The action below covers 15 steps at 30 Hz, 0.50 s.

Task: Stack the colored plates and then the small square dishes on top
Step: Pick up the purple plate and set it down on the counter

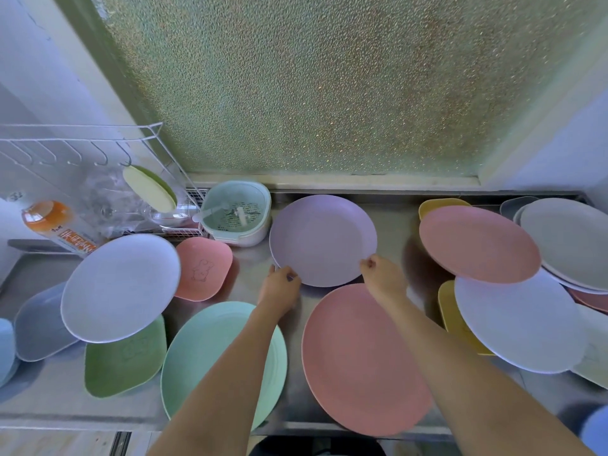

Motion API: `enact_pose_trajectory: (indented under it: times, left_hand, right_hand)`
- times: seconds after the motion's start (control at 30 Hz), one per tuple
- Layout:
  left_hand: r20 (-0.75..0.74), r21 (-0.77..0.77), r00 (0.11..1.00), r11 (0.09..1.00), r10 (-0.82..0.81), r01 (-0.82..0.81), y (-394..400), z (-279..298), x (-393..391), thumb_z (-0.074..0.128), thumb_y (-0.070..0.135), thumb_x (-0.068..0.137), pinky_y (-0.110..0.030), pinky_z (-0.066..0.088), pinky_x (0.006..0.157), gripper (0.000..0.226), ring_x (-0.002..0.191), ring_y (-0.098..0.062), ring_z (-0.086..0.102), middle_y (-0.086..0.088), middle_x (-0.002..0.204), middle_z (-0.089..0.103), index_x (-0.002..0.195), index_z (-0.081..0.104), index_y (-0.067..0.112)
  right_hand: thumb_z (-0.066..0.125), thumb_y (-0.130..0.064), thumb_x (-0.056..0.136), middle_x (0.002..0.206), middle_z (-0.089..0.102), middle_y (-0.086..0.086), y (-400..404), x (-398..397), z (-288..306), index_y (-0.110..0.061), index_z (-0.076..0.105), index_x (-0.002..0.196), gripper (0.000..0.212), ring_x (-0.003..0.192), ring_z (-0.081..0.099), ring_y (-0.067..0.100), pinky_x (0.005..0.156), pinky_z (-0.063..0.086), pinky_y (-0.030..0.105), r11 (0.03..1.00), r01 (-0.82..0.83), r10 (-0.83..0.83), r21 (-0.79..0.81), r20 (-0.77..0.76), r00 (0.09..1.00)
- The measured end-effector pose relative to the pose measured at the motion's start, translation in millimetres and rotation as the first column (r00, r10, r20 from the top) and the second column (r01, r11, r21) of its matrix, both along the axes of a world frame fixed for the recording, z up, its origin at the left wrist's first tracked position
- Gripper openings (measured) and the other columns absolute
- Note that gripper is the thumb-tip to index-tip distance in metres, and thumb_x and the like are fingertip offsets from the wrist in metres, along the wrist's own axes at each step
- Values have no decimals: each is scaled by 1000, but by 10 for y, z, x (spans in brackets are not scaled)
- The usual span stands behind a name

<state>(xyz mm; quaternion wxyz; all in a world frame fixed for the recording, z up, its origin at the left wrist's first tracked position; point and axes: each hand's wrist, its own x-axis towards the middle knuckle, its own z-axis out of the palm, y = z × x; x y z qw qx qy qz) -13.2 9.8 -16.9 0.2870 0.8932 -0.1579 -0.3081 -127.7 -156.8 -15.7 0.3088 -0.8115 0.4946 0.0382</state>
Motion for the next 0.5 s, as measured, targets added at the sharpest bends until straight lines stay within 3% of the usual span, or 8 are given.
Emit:
enact_pose_trajectory:
  times: [0.1,0.23,0.37,0.43,0.5]
  left_hand:
    - [71,-32,994,996,88,-86,-52,44,-29,56,25,85,-27,37,73,22,94,-34,60,-14,105,60,95,63,8]
    - [205,-104,963,982,178,-159,-94,193,-53,61,29,79,-32,47,71,22,86,-33,63,-12,96,67,87,65,9]
    - [311,-176,927,971,210,-161,-90,294,-104,56,25,80,-34,48,68,17,80,-34,63,-9,92,67,82,64,10]
    - [370,-224,909,968,193,-114,-68,289,-169,52,23,83,-37,50,69,18,82,-36,63,-11,94,68,92,63,11]
    - [360,-271,922,962,139,-39,-31,267,-242,51,21,84,-40,52,73,34,90,-36,64,-12,102,69,118,52,18]
  right_hand:
    - [56,-33,87,76,62,7,21,71,64,-6,61,77,29,74,56,27,63,41,32,989,149,-150,19,169,974]
    - [65,-15,80,81,57,9,25,198,165,-6,52,82,16,79,56,29,64,39,31,946,309,-324,97,243,914]
    - [61,2,72,96,56,12,44,234,238,1,49,107,37,88,60,34,71,57,47,727,522,-663,445,261,701]
    - [57,7,75,97,57,12,70,114,282,4,55,107,33,86,60,32,62,58,35,642,508,-737,574,279,616]
    - [50,8,77,82,58,11,100,-123,365,-1,61,91,20,77,56,28,42,47,15,663,489,-722,567,312,618]
